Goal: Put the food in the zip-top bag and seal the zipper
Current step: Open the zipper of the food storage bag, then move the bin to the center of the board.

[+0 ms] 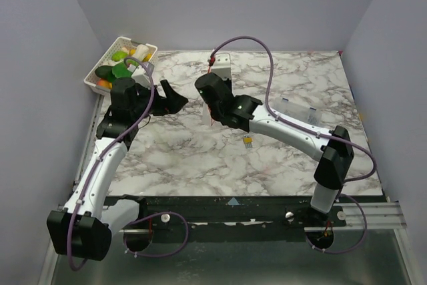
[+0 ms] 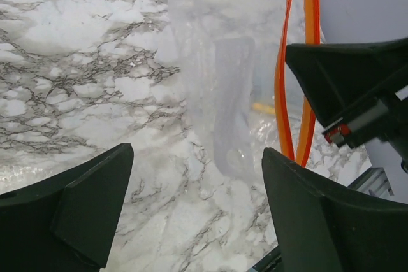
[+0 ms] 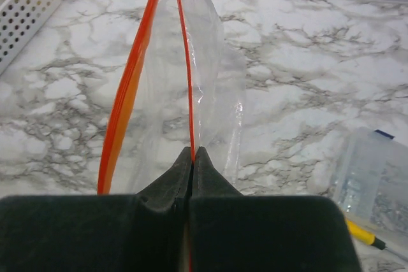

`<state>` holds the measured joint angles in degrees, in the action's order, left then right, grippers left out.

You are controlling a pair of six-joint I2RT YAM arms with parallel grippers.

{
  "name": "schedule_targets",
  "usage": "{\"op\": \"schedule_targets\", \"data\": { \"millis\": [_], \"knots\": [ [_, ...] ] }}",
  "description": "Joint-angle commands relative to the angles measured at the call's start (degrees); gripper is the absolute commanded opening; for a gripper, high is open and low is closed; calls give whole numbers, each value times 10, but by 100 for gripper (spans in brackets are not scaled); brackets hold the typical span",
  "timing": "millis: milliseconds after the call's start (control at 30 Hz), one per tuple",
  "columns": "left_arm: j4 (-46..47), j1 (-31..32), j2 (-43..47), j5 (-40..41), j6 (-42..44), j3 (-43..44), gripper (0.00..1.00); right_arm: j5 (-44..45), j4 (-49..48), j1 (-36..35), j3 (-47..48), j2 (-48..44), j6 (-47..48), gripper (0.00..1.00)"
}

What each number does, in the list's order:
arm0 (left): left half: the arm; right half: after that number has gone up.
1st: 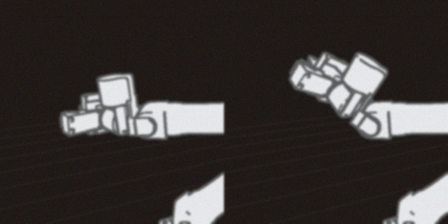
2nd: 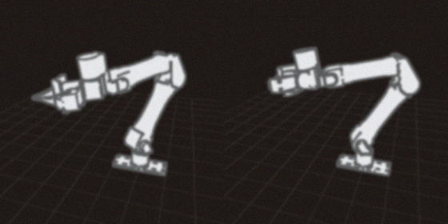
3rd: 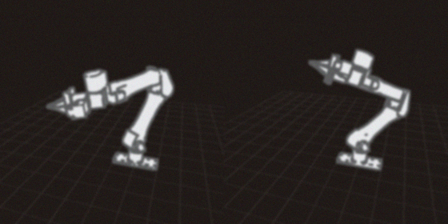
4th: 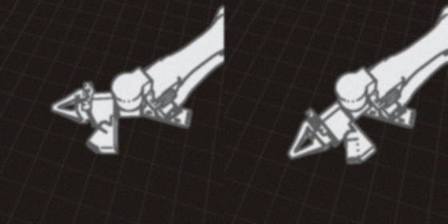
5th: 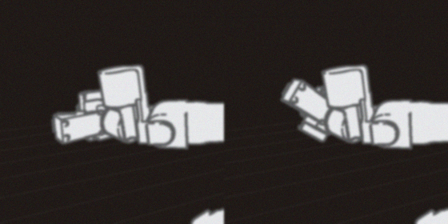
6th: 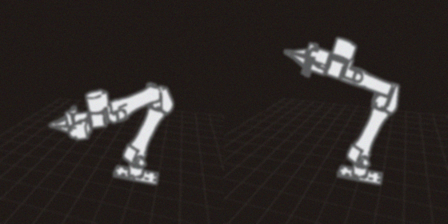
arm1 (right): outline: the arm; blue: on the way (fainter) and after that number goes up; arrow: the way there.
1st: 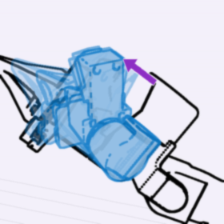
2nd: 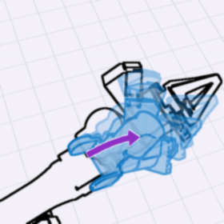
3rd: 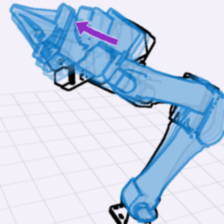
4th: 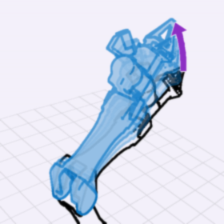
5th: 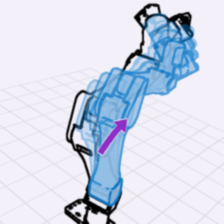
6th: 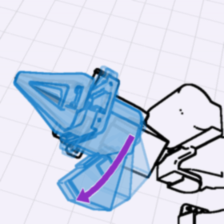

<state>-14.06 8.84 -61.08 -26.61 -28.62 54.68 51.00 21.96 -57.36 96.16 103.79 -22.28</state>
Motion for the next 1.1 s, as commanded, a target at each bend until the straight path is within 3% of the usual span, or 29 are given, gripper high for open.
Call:
{"op": "schedule_targets", "data": {
  "millis": [0,167,367,500,700,800,1067],
  "knots": [
    [-60,-1,41,22,18,33,87,24,-42,36,-37,-35,80,1],
    [-120,-21,38,103,59,61,91,24,-93,65,-87,-64,156,0],
    [-43,-116,-11,154,20,71,89,16,-158,87,-112,-44,217,1],
    [39,-160,-95,236,-14,95,82,-26,-164,95,-102,-22,217,1],
    [173,-216,-248,232,-69,163,80,-63,-171,98,-94,-17,216,1],
    [205,-223,-327,247,-74,236,80,-79,-178,100,-107,-22,212,1],
    [118,-229,-494,358,-190,411,80,-86,-188,103,-121,-16,217,1]
  ]
}}
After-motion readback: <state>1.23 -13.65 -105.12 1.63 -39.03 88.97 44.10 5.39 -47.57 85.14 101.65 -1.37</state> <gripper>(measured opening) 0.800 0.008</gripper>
